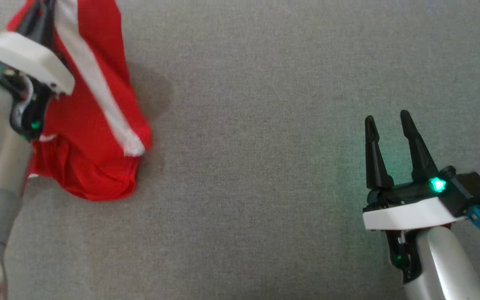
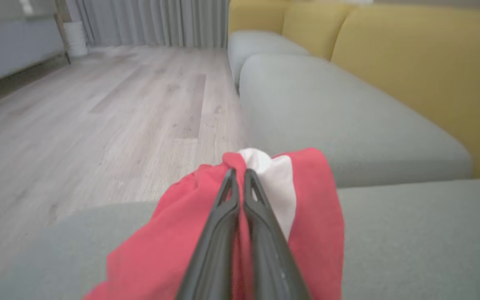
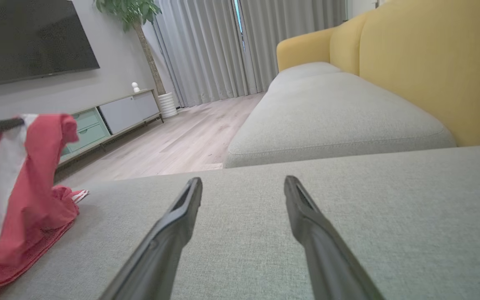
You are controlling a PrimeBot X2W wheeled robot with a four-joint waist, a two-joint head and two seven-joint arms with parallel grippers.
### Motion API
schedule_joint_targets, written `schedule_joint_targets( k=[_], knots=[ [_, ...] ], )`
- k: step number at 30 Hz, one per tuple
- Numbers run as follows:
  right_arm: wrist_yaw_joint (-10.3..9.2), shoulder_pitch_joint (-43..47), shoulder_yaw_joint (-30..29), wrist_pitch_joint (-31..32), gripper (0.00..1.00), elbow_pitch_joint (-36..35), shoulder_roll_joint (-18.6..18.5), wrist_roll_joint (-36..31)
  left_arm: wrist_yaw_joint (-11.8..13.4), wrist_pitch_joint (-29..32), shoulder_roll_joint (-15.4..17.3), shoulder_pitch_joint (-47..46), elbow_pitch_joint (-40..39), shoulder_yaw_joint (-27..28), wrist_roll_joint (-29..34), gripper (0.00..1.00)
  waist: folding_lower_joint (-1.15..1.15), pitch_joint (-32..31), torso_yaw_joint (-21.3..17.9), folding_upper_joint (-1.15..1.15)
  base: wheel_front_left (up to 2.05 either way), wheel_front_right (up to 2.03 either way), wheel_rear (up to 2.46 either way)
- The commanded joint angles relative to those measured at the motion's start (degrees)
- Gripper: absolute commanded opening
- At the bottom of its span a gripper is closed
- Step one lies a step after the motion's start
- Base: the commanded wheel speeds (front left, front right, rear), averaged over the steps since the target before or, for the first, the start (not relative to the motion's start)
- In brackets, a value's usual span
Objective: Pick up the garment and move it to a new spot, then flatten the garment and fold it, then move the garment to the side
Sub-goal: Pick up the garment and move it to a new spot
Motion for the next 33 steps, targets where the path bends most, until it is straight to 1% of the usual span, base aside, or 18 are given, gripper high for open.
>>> schedule_joint_targets(
  k=[1,5,8,12,16,17,18,22,25,29,33],
  knots=[
    [0.43,-0.49,1.46,-0.52,1.0,-1.26,-0.27,0.33,0.1,-1.83,3.7,-3.07,-2.93,2.34,-0.66,0.0,0.0,-1.73,0.26,0.0,0.0,0.0,0.0],
    [0.43,0.28,1.6,-0.52,1.0,-0.56,-0.27,1.04,0.1,-5.12,3.91,-2.24,-6.95,4.18,-3.29,0.0,0.0,-4.47,0.47,0.0,0.0,0.0,0.0],
    [0.43,0.66,1.9,-0.52,1.0,-0.18,-0.27,1.57,0.57,-5.96,3.72,-0.58,-10.84,4.98,-4.39,0.0,0.0,-6.22,0.32,0.0,0.0,0.0,0.0],
    [0.43,0.9,2.41,-0.52,1.0,0.07,-0.27,2.24,2.24,-5.29,2.7,2.91,-17.29,4.52,-5.16,0.0,0.0,-7.83,-0.48,0.0,0.0,0.0,0.0],
    [0.43,0.68,2.69,-0.52,1.0,-0.18,-0.27,2.84,4.31,-4.32,0.97,6.24,-23.48,3.08,-5.3,0.0,0.0,-8.41,-2.31,0.0,0.0,0.0,0.0],
    [0.43,0.55,2.77,-0.52,1.0,-0.31,-0.27,2.99,4.81,-4.05,0.4,6.91,-24.88,2.42,-5.06,0.0,0.0,-8.42,-2.98,0.0,0.0,0.0,0.0],
    [0.43,0.55,2.77,-0.52,1.0,-0.31,-0.27,2.99,4.81,-4.05,0.4,6.91,-24.88,2.42,-5.06,0.0,0.0,-8.42,-2.98,0.0,0.0,0.0,0.0],
    [0.43,-0.5,3.2,-0.52,1.0,-0.93,-0.27,3.4,6.61,-2.85,-2.86,8.97,-29.55,-0.36,-4.79,0.0,0.0,-7.86,-6.71,0.0,0.0,0.0,0.0],
    [0.43,-1.6,3.45,-0.52,1.0,-1.96,-0.27,4.35,7.72,-2.51,-5.61,9.29,-31.5,-2.22,-4.47,0.0,0.0,-6.76,-10.46,0.0,0.0,0.0,0.0],
    [0.43,-2.66,3.45,-0.52,1.0,-3.21,-0.27,5.55,8.48,-3.0,-9.72,8.3,-31.51,-4.84,-3.48,0.0,0.0,-4.96,-15.67,0.0,0.0,0.0,0.0],
    [0.43,-3.8,3.38,-0.52,1.0,-4.46,-0.27,7.12,9.51,-5.05,-13.59,6.55,-29.2,-6.0,-2.46,0.0,0.0,-2.85,-20.79,0.0,0.0,0.0,0.0]
  ],
)
